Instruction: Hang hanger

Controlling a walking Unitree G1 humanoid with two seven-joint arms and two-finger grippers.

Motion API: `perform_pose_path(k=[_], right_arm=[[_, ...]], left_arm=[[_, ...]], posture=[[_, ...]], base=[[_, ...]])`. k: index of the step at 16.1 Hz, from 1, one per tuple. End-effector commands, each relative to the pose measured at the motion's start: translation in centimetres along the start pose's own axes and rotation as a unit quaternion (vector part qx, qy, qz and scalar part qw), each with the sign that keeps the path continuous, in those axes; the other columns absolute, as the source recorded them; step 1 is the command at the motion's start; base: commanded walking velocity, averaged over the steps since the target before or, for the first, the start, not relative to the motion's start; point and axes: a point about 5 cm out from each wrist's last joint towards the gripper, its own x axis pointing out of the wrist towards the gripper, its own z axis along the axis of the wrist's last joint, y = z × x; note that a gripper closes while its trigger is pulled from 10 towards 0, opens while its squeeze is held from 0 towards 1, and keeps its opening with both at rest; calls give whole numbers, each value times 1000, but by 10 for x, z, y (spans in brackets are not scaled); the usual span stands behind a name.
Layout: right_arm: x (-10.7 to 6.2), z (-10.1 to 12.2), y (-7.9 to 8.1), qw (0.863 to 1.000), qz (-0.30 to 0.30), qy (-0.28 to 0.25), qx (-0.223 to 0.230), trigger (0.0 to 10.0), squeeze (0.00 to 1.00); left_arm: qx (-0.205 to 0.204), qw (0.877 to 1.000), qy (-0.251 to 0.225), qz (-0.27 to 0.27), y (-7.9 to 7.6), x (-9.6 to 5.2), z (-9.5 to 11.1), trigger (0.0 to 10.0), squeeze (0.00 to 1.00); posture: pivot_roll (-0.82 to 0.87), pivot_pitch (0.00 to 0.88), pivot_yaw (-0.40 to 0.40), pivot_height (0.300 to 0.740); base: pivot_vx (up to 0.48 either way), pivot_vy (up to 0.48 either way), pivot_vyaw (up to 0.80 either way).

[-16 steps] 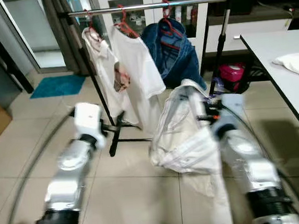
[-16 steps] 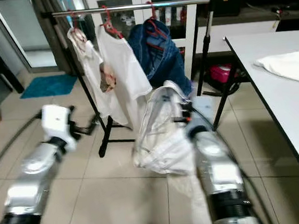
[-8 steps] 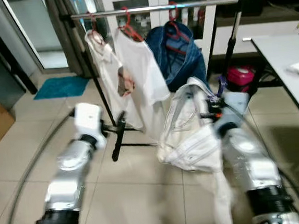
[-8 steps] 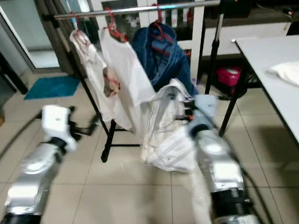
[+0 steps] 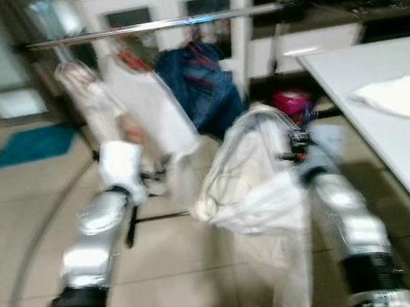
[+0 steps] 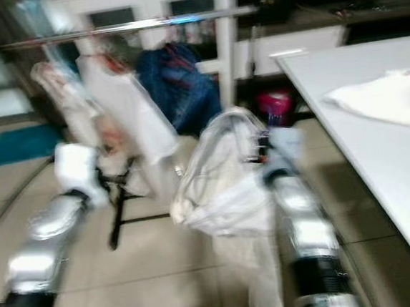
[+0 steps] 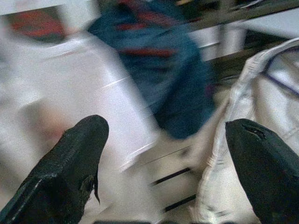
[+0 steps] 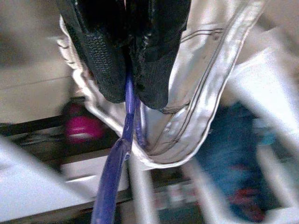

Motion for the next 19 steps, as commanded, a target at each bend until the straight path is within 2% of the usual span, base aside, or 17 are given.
perform_pose_path(k=[1,8,11,15,19], right_arm=[[4,20,14,999,19,-48,1,10000,0],[10,32,9,997,26,-67,-27,10000,0],[11,33,16,994,53,-64,-66,10000,0],[11,33,18,994,50,-69,-69,10000,0],[7,34,31,987,114,-74,-85,10000,0]], left_arm=[[12,1000,2,18,13,-5,2,10000,0],[27,999,11,15,13,-6,-2,10000,0],[29,999,10,22,17,-9,-2,10000,0],[29,999,10,18,15,-9,-2,10000,0],[32,999,11,11,14,-9,-3,10000,0]], posture=[[-50,0,63,740],[-48,0,60,740],[-42,0,54,740],[-45,0,59,740],[-42,0,60,740]], base=[[390,0,0],[391,0,0],[387,0,0],[384,0,0],[386,0,200]])
